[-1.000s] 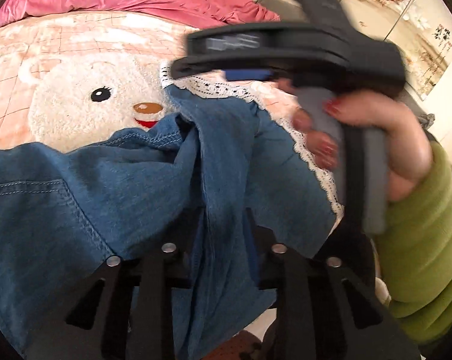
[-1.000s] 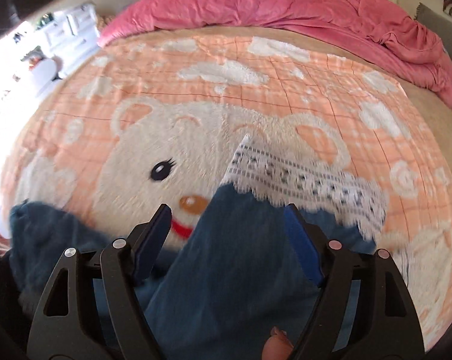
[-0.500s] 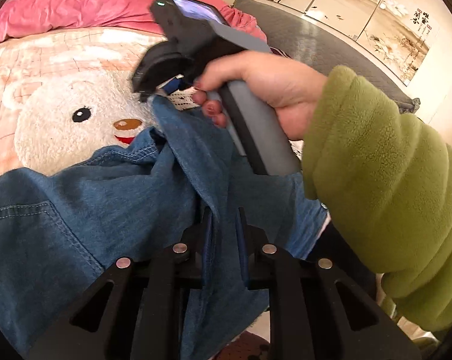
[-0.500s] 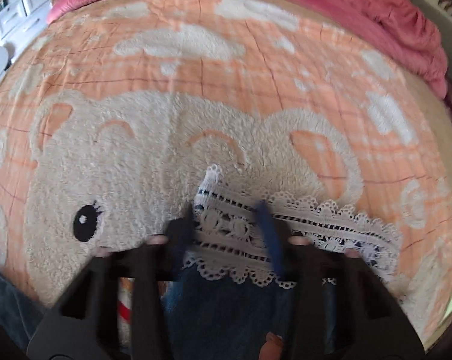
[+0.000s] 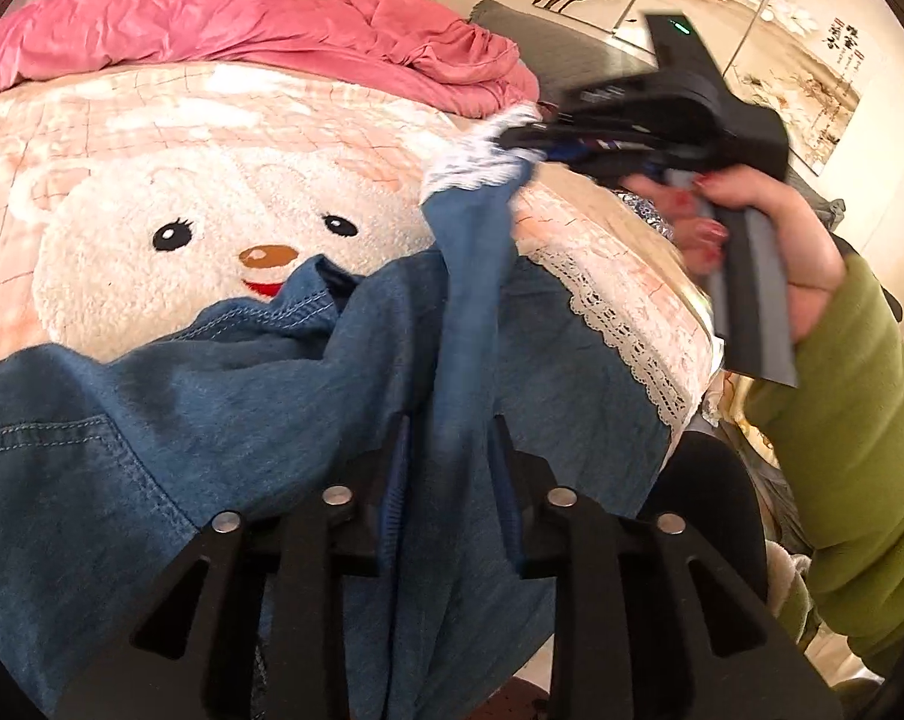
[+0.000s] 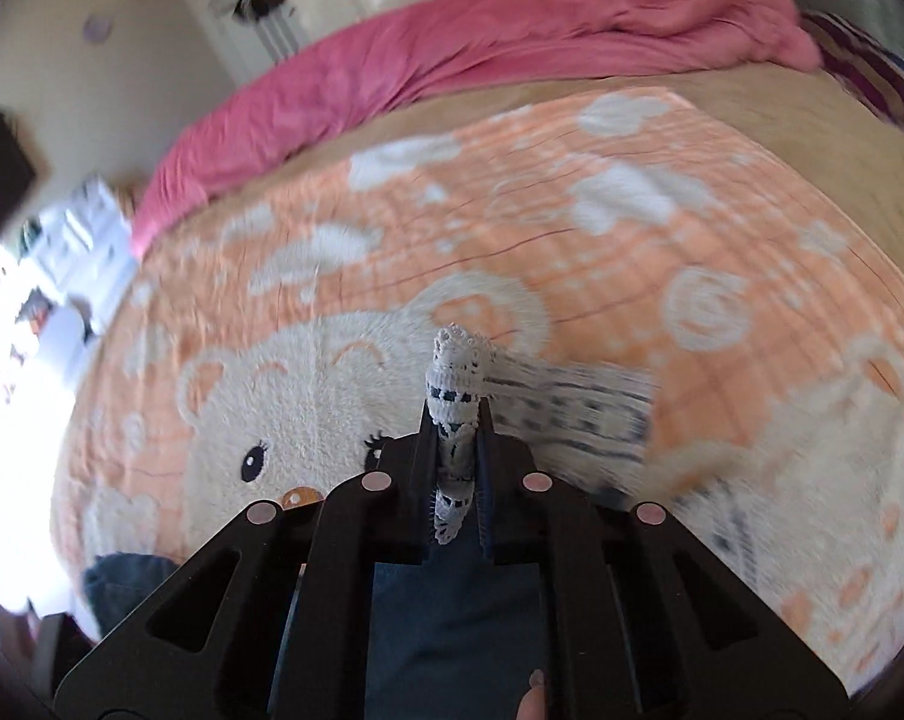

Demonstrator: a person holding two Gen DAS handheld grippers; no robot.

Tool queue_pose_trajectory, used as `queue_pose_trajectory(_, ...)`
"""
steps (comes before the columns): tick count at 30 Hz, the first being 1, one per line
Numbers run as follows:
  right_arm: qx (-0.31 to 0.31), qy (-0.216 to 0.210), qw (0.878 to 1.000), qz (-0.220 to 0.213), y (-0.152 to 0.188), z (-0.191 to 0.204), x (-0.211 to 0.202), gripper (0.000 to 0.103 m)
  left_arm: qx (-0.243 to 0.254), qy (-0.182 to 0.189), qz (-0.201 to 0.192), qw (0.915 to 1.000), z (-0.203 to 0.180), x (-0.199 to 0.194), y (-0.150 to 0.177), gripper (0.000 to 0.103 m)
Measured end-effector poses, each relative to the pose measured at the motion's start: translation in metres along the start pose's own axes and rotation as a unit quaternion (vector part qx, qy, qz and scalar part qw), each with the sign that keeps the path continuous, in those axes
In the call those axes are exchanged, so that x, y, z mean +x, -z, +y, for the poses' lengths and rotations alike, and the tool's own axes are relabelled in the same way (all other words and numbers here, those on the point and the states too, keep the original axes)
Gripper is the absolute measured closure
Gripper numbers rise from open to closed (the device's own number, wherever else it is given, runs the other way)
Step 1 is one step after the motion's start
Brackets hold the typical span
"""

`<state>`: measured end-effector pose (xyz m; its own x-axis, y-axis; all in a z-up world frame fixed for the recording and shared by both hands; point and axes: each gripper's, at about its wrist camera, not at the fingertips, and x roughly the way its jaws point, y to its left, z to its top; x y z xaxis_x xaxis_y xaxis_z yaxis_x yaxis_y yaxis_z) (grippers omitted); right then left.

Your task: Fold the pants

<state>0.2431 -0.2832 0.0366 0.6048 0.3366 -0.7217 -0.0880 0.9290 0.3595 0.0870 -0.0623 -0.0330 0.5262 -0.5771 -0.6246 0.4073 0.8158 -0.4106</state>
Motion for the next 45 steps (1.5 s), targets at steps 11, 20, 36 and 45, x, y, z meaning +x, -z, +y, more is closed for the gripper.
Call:
queue_pose_trajectory(11, 0.117, -0.040, 0.992, -0.006, 0.065, -0.072, -0.057, 0.097, 0.054, -0.009, -0.002, 0.9985, -0.011, -0.020, 0.005, 0.098)
queue_pose_trajectory(20, 0.158, -0.032, 0.987, 0.005, 0.122, -0.109, -0.082, 0.095, 0.104, 0.006, 0.016, 0.9945, -0.031, -0.023, 0.019, 0.098)
queue_pose_trajectory(36, 0.113, -0.002, 0.993, 0.028, 0.157, -0.128, -0.086, 0.095, 0.152, -0.009, 0.050, 0.9870, -0.052, -0.016, 0.040, 0.098)
queue_pose_trajectory(45, 0.127, -0.007, 0.991, 0.033, 0.168, -0.146, -0.092, 0.095, 0.162, 0.001, 0.058, 0.9851, -0.054, -0.017, 0.046, 0.098)
